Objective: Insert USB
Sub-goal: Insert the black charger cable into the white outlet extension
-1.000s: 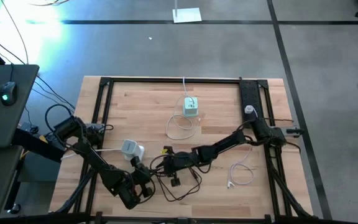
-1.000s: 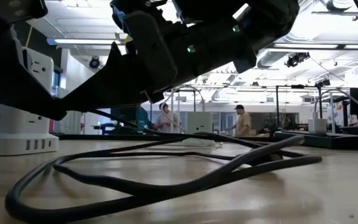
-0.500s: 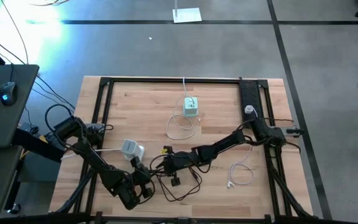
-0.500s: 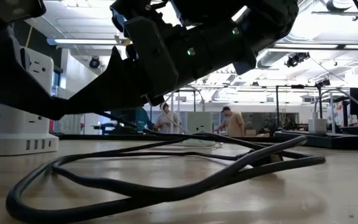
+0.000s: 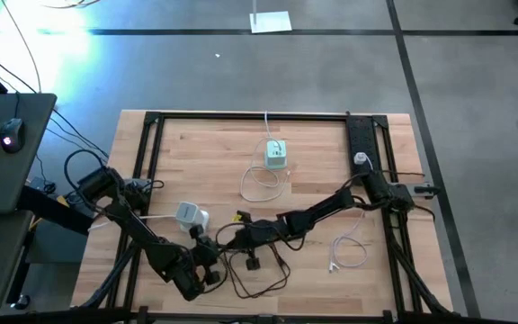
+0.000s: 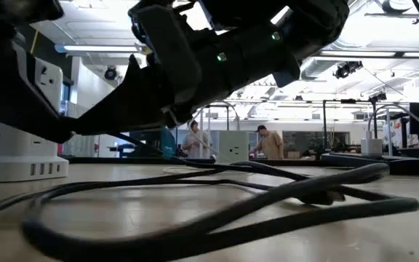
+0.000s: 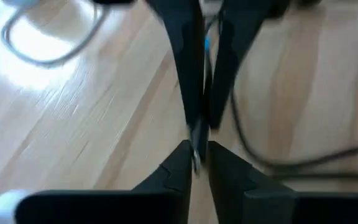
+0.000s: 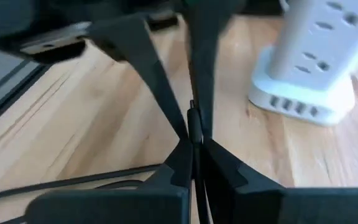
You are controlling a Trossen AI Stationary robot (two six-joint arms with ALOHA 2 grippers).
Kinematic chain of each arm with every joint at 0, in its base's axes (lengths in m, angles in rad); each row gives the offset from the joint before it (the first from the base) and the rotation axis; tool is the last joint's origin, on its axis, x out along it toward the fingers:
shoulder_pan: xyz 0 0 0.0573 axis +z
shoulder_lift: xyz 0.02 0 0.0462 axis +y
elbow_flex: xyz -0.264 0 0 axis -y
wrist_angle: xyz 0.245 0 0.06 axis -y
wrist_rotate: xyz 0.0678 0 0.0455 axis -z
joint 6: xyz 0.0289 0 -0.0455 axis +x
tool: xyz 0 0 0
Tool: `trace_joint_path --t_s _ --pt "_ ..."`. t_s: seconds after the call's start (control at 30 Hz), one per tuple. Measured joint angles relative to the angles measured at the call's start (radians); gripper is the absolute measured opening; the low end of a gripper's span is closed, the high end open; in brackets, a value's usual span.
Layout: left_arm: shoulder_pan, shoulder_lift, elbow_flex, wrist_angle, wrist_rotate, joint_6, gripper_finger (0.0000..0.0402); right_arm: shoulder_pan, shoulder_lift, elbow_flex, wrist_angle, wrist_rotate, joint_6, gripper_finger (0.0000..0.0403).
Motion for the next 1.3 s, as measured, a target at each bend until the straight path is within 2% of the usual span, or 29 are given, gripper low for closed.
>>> trace_joint_path --t_s 0.07,0.17,0.3,0.43,0.57,0.73,0.93,1.1,1.3 --pt "0.014 -0.03 0.061 -0.149 0.099 -0.019 0.0054 -0.015 0.0 0.035 -0.092 0.079 0.029 0.0002" --pt "0.031 -0.063 0.16 -0.404 0.195 -0.057 0.0065 -0.046 0.002 0.114 -0.247 0.142 0.055 0.0002" --pt "0.035 -0.062 0.266 -0.693 0.294 -0.214 0.0063 -0.084 0.0 0.147 -0.292 0.084 0.101 0.0001" --pt "-0.002 -0.06 0.257 -0.776 0.494 -0.345 0.0044 -0.113 0.001 0.153 -0.311 -0.004 0.131 0.0001" --pt "-0.085 -0.061 0.206 -0.786 0.59 -0.521 0.0018 -0.118 0.001 0.153 -0.325 -0.031 0.148 0.0" --pt "-0.222 -0.059 0.105 -0.773 0.565 -0.804 0.0002 -0.117 0.0 0.153 -0.337 -0.045 0.162 0.0" --pt "-0.335 -0.059 -0.038 -0.727 0.457 -1.063 0.0001 -0.117 0.0 0.153 -0.332 -0.048 0.182 0.0" --pt "-0.351 -0.059 -0.139 -0.75 0.433 -1.104 0.0 -0.129 0.0 0.153 -0.293 -0.09 0.207 0.0" --pt "-0.312 -0.058 -0.224 -0.75 0.365 -1.103 0.0 -0.143 0.018 0.167 -0.293 -0.125 0.233 0.0"
